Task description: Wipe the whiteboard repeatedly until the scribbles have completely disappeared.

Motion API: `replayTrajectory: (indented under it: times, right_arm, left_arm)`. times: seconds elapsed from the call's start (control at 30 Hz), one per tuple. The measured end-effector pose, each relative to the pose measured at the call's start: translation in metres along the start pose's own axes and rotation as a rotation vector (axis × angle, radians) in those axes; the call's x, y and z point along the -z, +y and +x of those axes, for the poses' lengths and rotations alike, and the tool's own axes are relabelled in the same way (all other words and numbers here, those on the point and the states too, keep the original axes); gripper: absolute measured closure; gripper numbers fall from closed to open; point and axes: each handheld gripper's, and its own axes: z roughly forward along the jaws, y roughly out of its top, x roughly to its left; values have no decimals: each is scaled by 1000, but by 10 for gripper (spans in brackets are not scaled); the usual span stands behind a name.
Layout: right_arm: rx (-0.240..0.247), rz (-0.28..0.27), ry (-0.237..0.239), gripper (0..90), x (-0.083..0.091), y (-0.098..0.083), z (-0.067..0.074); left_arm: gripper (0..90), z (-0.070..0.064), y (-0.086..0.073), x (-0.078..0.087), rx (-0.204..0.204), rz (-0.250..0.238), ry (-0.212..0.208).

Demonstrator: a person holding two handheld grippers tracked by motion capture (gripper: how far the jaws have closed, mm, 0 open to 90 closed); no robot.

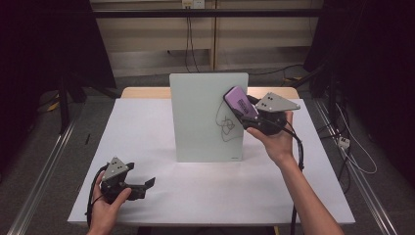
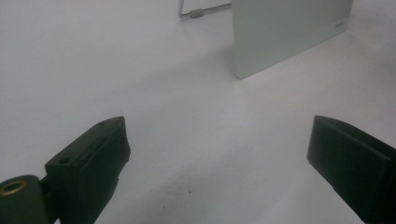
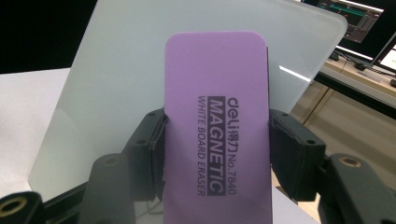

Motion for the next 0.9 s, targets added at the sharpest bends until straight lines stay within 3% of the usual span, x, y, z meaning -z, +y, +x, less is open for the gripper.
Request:
replayTrajectory:
  times: [0.27,0.9]
  right_arm:
    - [-2,27,24,421,-4,-11,12]
    - [23,124,154,421,-22,-44,54]
  left_arm:
    - [56,-1,0,0,-4,-1,2]
    - [56,-1,0,-1,-4,5,-3]
